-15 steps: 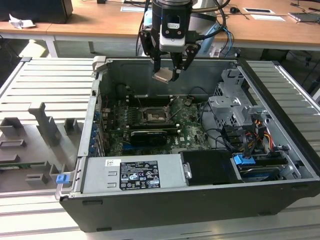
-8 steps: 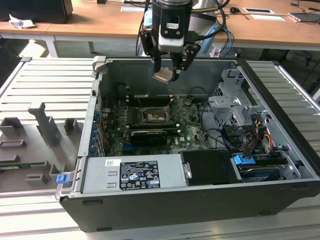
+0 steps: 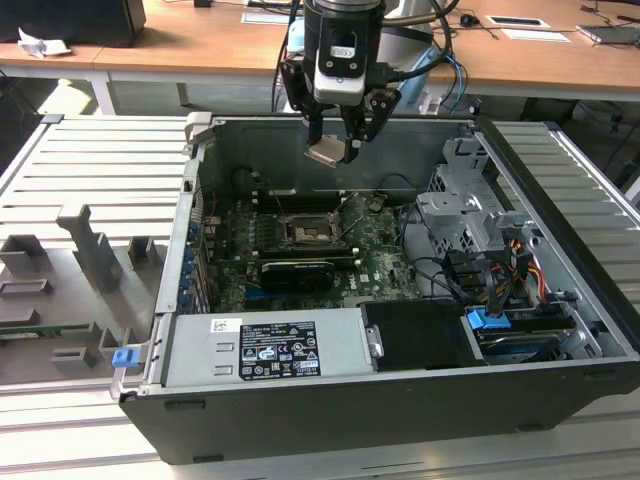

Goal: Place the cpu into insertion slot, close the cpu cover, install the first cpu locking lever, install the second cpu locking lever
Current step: 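Place the cpu into insertion slot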

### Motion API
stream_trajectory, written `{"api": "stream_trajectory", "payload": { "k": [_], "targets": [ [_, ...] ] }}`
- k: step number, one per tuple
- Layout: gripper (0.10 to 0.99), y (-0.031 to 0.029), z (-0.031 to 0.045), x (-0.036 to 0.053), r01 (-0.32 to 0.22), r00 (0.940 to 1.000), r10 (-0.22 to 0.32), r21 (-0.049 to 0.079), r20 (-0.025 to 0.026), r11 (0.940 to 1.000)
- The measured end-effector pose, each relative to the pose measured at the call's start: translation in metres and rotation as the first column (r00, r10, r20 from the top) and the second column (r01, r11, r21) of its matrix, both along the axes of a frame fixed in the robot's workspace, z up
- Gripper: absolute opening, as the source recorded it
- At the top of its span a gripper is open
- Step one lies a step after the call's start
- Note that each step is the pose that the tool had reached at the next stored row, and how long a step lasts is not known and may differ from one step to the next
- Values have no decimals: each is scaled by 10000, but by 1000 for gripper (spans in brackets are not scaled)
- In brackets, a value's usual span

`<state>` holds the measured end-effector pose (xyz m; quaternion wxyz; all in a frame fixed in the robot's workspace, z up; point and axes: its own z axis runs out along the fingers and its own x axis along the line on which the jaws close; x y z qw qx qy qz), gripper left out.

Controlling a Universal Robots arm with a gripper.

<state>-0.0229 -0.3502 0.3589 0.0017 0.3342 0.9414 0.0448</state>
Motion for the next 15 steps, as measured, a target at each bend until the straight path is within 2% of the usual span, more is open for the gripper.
{"api": "stream_trajectory", "payload": {
  "k": [15],
  "targets": [
    [541, 0, -4, 0, 579, 9983, -579, 0, 0, 9983]
  ]
}}
